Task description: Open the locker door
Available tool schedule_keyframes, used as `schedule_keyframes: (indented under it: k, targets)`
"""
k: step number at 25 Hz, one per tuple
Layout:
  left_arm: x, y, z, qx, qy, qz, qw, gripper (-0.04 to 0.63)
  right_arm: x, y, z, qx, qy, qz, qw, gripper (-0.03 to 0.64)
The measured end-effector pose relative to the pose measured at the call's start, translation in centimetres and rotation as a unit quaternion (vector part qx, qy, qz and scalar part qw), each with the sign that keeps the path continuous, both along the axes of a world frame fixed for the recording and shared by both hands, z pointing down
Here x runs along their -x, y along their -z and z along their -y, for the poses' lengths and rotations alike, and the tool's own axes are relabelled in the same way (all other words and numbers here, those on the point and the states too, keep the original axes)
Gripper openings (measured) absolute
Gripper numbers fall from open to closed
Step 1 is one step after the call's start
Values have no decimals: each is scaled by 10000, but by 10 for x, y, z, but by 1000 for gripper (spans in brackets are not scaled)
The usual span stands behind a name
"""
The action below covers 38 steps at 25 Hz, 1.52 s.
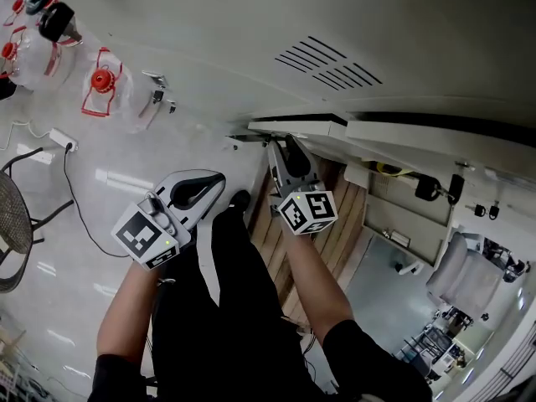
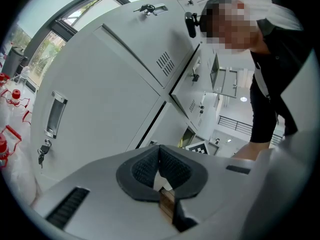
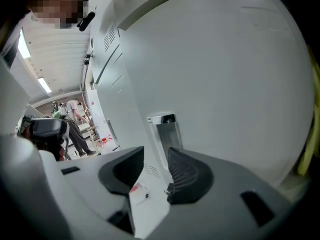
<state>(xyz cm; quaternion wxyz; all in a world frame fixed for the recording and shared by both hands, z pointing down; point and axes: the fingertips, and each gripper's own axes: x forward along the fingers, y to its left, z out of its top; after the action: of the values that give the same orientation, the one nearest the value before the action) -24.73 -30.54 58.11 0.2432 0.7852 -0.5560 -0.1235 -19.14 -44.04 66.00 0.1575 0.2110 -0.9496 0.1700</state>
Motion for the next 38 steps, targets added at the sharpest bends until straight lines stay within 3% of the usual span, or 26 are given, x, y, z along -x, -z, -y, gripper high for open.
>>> schedule_keyframes:
  k: [15,27,38]
  targets:
    - [-7,-4,-2,51,-97,-111,9999,11,10,1,4,-483,170,-178,9985,134]
    - [-20,-1,0,64,-163,-177,9997,11,2,1,4,-536,295,-314,9976,55]
    - [-27,9,3,19,75,-79,9999,11,-8,0,-8,-589,674,-344,9954,49]
